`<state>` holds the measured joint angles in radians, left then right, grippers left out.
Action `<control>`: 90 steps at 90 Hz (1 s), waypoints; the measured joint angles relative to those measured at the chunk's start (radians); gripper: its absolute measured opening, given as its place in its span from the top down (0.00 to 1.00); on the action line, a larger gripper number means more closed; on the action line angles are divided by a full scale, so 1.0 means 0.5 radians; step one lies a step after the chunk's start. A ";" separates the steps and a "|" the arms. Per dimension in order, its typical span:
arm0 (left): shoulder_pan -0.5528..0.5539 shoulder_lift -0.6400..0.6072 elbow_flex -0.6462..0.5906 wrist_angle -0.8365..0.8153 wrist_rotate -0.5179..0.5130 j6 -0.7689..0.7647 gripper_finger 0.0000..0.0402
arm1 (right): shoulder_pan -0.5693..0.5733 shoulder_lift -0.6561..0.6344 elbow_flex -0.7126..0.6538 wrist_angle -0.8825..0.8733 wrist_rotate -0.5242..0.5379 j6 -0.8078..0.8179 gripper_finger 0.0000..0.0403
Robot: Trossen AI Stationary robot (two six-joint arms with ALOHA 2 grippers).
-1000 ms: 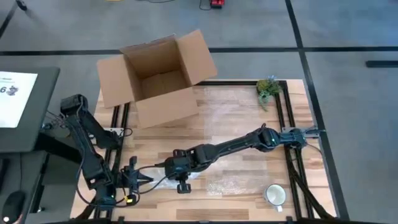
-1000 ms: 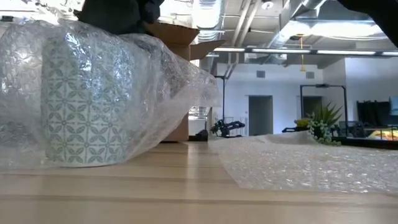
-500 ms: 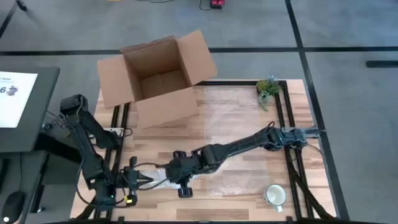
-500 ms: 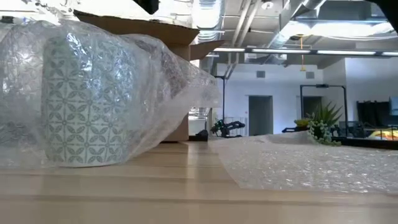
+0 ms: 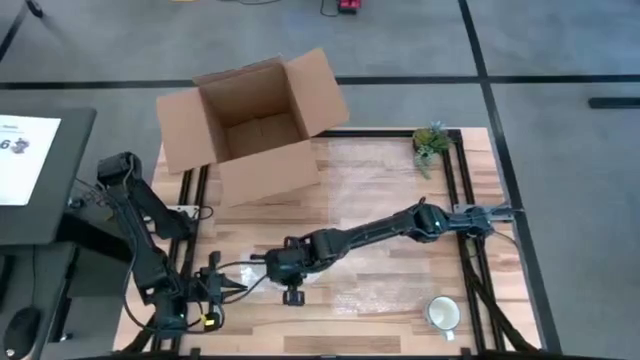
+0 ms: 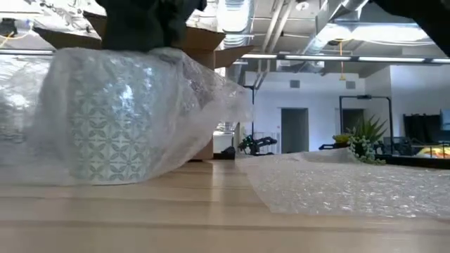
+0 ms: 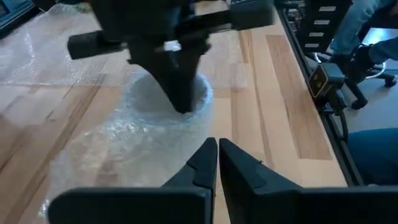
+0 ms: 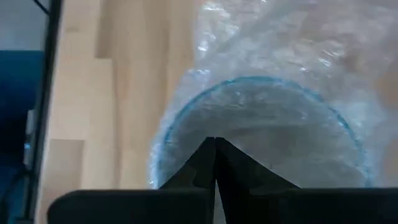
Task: Wrap mug
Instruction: Wrap the green patterned mug with the bubble wrap
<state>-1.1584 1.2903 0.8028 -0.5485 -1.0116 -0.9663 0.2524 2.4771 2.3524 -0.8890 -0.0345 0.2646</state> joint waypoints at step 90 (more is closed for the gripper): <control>0.003 0.001 0.000 0.038 -0.003 0.000 1.00 | 0.038 -0.170 -0.006 -0.196 -0.035 -0.060 1.00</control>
<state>-1.1568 1.2907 0.8028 -0.5294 -1.0134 -0.9661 0.2712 2.3922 2.3495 -0.9871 -0.0523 0.2348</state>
